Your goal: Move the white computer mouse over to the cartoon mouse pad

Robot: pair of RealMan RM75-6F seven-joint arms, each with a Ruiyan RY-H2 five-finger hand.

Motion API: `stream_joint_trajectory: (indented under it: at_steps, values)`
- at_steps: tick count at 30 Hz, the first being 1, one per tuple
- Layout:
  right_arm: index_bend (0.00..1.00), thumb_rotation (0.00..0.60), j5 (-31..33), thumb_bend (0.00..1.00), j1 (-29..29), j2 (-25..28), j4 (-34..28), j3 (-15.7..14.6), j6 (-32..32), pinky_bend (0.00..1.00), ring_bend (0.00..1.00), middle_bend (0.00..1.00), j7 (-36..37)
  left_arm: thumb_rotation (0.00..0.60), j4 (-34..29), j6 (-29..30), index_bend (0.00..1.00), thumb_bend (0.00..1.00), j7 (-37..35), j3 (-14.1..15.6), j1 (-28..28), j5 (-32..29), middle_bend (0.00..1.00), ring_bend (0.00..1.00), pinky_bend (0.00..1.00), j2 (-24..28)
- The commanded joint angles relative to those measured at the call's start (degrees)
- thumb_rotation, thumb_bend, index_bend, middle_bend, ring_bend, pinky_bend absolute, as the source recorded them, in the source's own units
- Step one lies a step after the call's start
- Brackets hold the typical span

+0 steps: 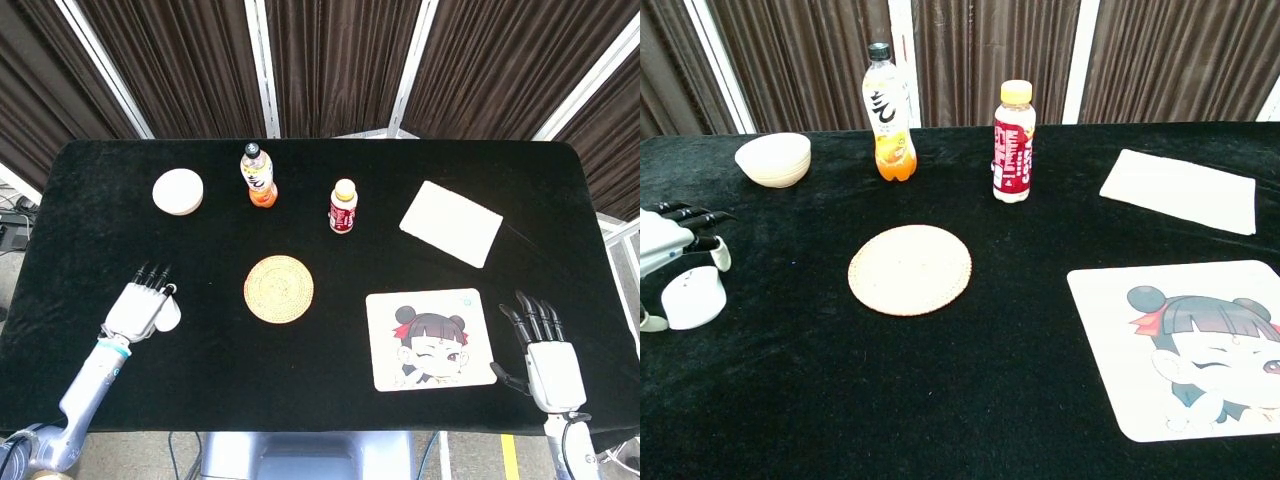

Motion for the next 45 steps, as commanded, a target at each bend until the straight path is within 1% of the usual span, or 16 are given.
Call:
stream_joint_trajectory:
  at_steps: [1,5,7,10,15,17,25,31,37,45]
  values:
    - [0.15,0.600,0.0,0.14,0.0,0.0,0.0,0.0,0.0,0.00,0.00,0.00,0.0,0.600,0.0,-0.4,0.31,0.01,0.2,0.2,-0.1,-0.5,0.00,0.00,0.00,-0.2]
    - [0.15,0.600,-0.1,0.14,0.0,0.0,0.0,0.0,0.1,0.00,0.00,0.00,0.0,0.600,0.3,-0.8,0.31,0.01,0.6,0.4,-0.2,-1.5,0.00,0.00,0.00,-0.5]
    - [0.15,0.600,-0.2,0.14,-0.1,0.0,-0.1,0.0,0.2,0.00,0.00,0.00,0.0,0.600,0.3,-0.9,0.34,0.04,0.5,0.6,-0.3,-1.8,0.00,0.00,0.00,-0.4]
    - [0.15,0.600,-0.2,0.14,-0.1,0.0,-0.1,0.0,0.3,0.00,0.00,0.00,-0.1,0.600,0.0,-0.8,0.36,0.09,0.4,0.8,-0.4,-1.9,0.00,0.00,0.00,0.0]
    - [0.15,0.600,-0.2,0.14,-0.1,-0.2,0.0,-0.1,0.1,0.00,0.00,0.00,-0.4,0.600,-0.8,-0.5,0.41,0.24,0.5,1.2,-0.5,-2.1,0.00,0.00,0.00,0.6]
    - [0.15,0.600,-0.2,0.14,0.0,-0.2,0.1,-0.2,0.1,0.00,0.00,0.00,-0.4,0.600,-1.0,-0.3,0.43,0.26,0.5,1.3,-0.6,-2.2,0.00,0.00,0.00,0.7]
    - [0.15,0.600,-0.1,0.14,0.0,-0.2,-0.1,-0.1,0.1,0.00,0.00,0.00,-0.3,0.600,-4.4,1.6,0.44,0.26,0.9,1.7,-1.4,0.3,0.00,0.00,0.00,1.6]
    - [0.15,0.600,0.0,0.14,0.0,0.1,-0.3,0.0,0.1,0.00,0.00,0.00,-0.1,0.600,-8.3,2.6,0.44,0.27,4.1,1.6,-2.9,2.3,0.00,0.00,0.00,2.1]
    - [0.15,0.600,0.2,0.14,0.0,0.6,-0.8,0.3,0.3,0.00,0.00,0.00,0.4,0.600,-12.0,1.6,0.44,0.27,8.6,0.0,-5.6,2.3,0.00,0.00,0.00,1.1]
    - [0.15,0.600,2.3,0.14,0.2,1.4,-1.2,1.3,-0.8,0.00,0.00,0.00,2.0,0.600,-15.6,-2.1,0.44,0.27,17.5,-3.5,-11.4,-0.9,0.00,0.00,0.00,-3.0]
